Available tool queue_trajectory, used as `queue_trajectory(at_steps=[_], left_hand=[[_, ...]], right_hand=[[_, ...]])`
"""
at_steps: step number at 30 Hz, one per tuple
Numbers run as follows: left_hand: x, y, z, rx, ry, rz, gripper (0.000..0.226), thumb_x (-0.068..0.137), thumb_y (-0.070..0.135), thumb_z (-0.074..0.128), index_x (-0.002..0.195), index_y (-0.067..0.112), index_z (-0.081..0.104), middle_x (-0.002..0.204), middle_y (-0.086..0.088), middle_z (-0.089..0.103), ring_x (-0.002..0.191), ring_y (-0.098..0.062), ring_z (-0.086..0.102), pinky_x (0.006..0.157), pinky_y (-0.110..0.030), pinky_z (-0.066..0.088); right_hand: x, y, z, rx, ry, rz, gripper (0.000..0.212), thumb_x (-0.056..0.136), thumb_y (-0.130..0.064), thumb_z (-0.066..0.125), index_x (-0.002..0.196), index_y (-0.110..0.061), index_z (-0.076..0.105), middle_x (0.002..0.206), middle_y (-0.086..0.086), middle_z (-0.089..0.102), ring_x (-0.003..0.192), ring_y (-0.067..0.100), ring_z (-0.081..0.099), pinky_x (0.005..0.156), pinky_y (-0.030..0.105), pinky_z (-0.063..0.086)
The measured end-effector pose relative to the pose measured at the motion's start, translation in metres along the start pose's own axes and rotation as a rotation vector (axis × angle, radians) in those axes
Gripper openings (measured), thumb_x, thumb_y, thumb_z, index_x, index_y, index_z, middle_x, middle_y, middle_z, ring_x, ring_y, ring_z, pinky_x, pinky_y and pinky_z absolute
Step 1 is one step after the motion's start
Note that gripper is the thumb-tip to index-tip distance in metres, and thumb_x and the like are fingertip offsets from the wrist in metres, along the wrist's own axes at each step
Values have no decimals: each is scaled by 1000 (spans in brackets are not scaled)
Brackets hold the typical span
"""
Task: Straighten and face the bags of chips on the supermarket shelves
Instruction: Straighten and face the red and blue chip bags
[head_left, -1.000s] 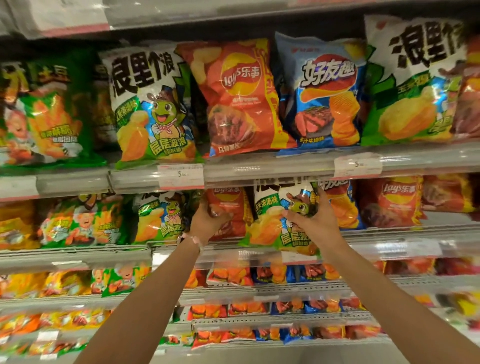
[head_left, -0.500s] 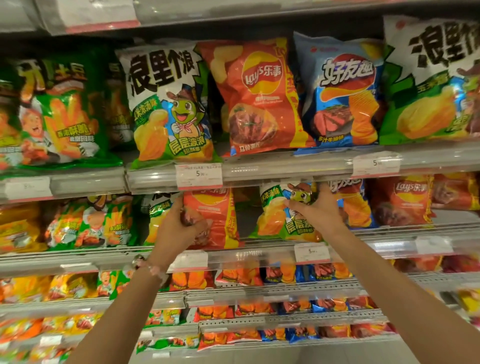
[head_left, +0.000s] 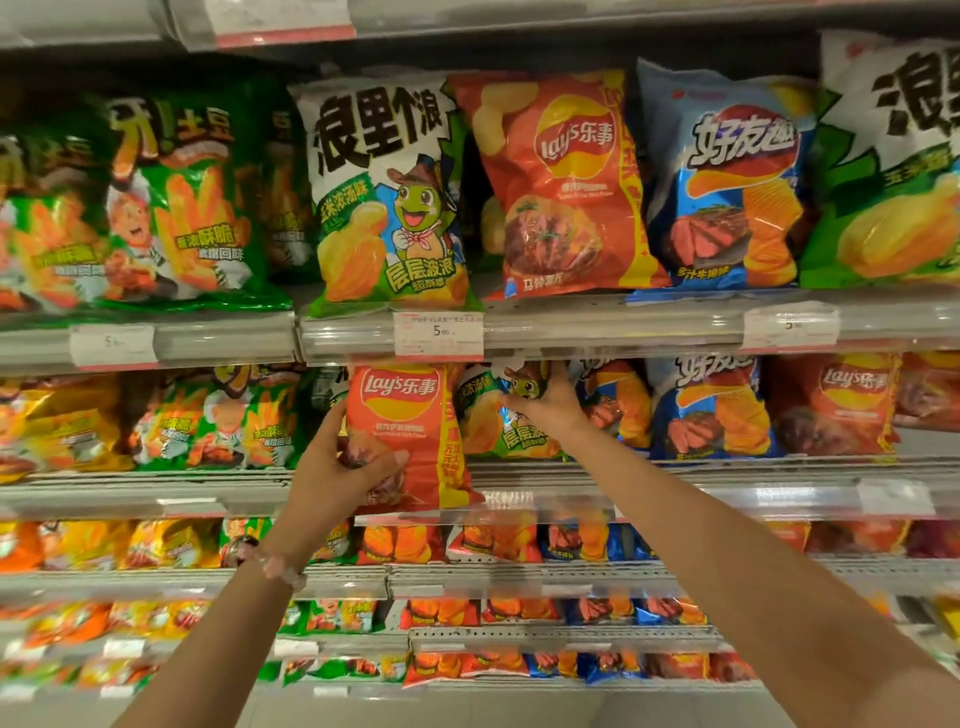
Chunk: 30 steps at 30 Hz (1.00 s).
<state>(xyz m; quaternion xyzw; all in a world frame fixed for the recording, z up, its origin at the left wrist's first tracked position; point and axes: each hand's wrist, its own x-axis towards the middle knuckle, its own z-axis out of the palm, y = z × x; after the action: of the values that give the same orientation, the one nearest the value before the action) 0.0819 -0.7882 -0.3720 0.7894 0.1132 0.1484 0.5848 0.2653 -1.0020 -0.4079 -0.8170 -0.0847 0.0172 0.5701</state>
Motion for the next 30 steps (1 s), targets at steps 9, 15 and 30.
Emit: queue_trajectory(at_steps=[9,15,30], left_hand=[[0,0,24,-70,-87,34,78,69,26,81,135,36,39,117,4,62,104,-14,63,81,-34,56],[1,2,61,-107,-214,53,93,59,38,81,136,47,30,120,11,59,105,-8,63,87,-38,56],[11,31,186,-260,-721,-180,118,38,55,93,139,45,34,131,0,58,111,-24,64,92,-52,52]], right_hand=[[-10,2,-2,-24,-118,94,92,83,-30,72,152,-14,12,145,7,41,134,25,39,105,28,35],[-66,-26,-30,345,-76,101,85,84,-59,52,152,-25,14,152,0,32,139,20,32,104,26,25],[-136,13,-140,361,164,239,90,74,-13,79,147,-22,27,136,-1,49,125,20,47,105,40,42]])
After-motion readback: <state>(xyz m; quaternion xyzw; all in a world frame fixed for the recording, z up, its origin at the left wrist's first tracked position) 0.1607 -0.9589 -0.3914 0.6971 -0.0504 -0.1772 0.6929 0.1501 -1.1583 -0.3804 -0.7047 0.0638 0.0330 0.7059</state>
